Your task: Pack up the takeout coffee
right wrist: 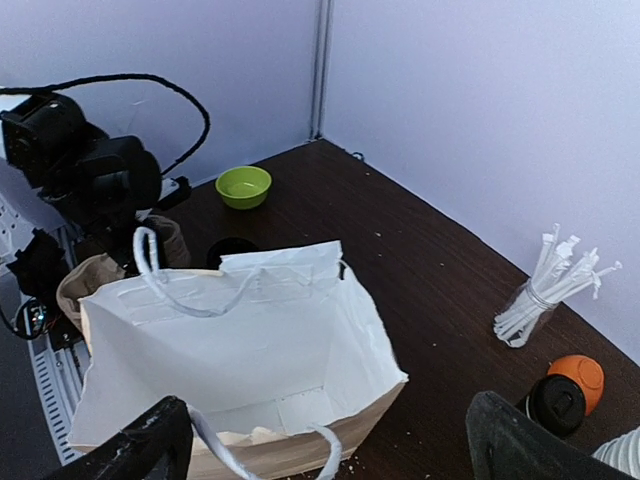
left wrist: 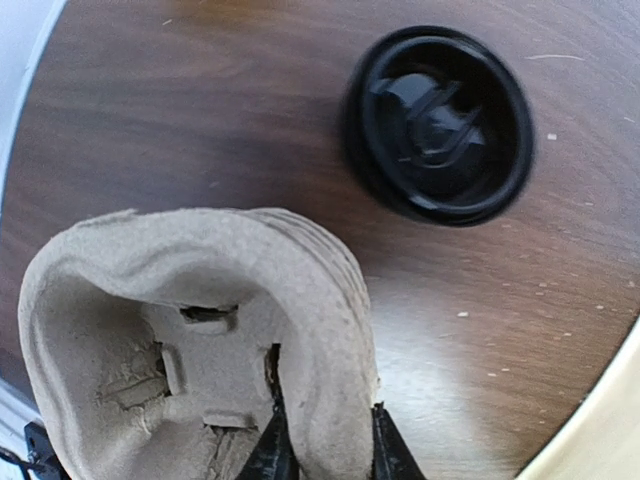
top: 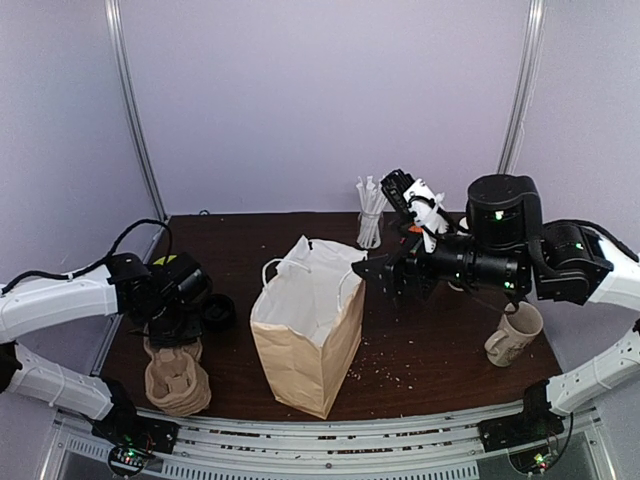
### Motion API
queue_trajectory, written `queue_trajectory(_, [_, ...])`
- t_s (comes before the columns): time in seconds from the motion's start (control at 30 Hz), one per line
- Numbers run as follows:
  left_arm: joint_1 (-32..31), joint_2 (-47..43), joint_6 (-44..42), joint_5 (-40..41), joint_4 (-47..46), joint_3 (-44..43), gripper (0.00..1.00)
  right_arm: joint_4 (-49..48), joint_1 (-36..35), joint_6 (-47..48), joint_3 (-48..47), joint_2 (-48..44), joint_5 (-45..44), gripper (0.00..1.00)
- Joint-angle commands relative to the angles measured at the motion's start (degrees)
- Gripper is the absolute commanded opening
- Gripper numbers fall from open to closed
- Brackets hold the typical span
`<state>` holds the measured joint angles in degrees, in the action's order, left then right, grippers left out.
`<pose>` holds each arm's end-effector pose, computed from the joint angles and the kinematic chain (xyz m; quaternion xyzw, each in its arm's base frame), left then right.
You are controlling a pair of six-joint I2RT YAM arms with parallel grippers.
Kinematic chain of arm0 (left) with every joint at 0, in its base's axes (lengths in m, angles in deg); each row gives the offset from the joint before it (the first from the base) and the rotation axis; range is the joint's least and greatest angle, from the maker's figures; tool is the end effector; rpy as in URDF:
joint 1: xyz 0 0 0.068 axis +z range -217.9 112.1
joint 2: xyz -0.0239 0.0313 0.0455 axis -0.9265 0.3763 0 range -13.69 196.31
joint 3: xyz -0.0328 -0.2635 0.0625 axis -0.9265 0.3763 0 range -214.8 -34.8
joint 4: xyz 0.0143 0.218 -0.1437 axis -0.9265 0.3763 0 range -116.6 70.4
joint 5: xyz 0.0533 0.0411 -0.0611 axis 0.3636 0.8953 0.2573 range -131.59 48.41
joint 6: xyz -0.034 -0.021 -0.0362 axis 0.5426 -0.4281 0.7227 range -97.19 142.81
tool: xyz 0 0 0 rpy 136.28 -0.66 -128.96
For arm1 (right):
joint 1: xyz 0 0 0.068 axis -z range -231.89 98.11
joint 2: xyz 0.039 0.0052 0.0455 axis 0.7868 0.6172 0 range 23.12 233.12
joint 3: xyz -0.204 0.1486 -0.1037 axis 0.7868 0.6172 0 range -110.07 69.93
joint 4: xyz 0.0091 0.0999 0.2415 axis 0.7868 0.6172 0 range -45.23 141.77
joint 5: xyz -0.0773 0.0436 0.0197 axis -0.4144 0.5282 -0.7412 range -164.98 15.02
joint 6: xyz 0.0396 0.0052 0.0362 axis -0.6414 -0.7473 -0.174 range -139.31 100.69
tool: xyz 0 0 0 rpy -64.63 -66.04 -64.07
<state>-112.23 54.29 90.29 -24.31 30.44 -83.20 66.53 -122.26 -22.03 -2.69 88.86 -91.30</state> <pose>0.1483 -0.1301 0.2276 -0.2141 0.9584 -0.0117 0.1881 0.0941 0.2341 0.4154 -0.3649 0.7000 0.2690 0.5518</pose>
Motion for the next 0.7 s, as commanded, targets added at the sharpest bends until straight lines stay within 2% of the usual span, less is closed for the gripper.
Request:
queue_trajectory(0.0, [-2.01, 2.04, -1.91, -1.23, -5.50, -3.24, 0.02, 6.03, 4.41, -6.20, -4.80, 0.36, -8.04, 0.98])
queue_trajectory(0.23, [-7.46, 8.96, -1.99, -0.49, -8.68, -6.91, 0.01, 10.46, 17.30, -15.68, -6.66, 2.18, -0.08, 0.98])
queue_trajectory(0.37, [-9.09, 12.28, -2.58, 0.07, -10.61, -8.52, 0.01, 10.43, 20.42, -17.50, -8.26, 3.65, 5.93, 0.99])
queue_trajectory(0.67, [-9.14, 16.09, -4.80, 0.21, -15.75, -8.69, 0.01, 16.87, 24.49, -16.58, -16.96, 15.06, 19.86, 0.96])
